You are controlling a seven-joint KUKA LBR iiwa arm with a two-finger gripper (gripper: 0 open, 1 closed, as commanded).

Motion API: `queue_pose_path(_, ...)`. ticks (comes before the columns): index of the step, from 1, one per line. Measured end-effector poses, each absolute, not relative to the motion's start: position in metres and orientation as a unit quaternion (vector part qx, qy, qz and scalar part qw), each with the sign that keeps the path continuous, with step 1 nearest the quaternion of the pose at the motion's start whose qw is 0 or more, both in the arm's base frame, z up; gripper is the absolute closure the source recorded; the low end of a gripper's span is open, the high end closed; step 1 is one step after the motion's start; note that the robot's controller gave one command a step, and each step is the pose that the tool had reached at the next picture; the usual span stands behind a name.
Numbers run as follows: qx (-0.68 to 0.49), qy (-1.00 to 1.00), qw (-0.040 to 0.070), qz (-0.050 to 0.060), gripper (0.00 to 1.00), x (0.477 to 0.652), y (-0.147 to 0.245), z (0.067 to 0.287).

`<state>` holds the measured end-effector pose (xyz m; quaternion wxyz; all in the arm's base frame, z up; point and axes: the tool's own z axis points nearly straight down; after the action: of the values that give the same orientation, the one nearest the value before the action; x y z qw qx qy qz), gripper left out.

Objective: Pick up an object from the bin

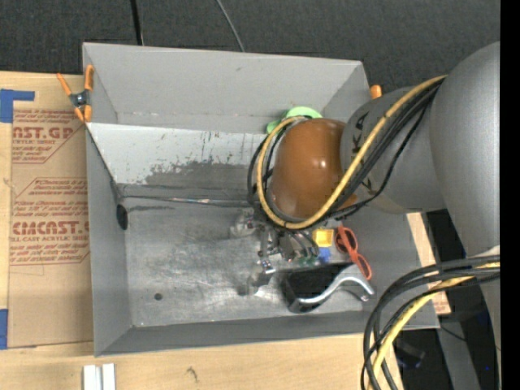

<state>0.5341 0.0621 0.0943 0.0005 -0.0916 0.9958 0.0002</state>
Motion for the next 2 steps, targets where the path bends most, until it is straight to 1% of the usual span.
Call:
queue_pose_path(1, -0.130, 0.992, -0.001, 0.000, 0.00, 0.533, 0.060, 0.091)
queue_pose_path(2, -0.207, 0.978, 0.000, 0.000, 0.00, 0.559, 0.045, 0.119)
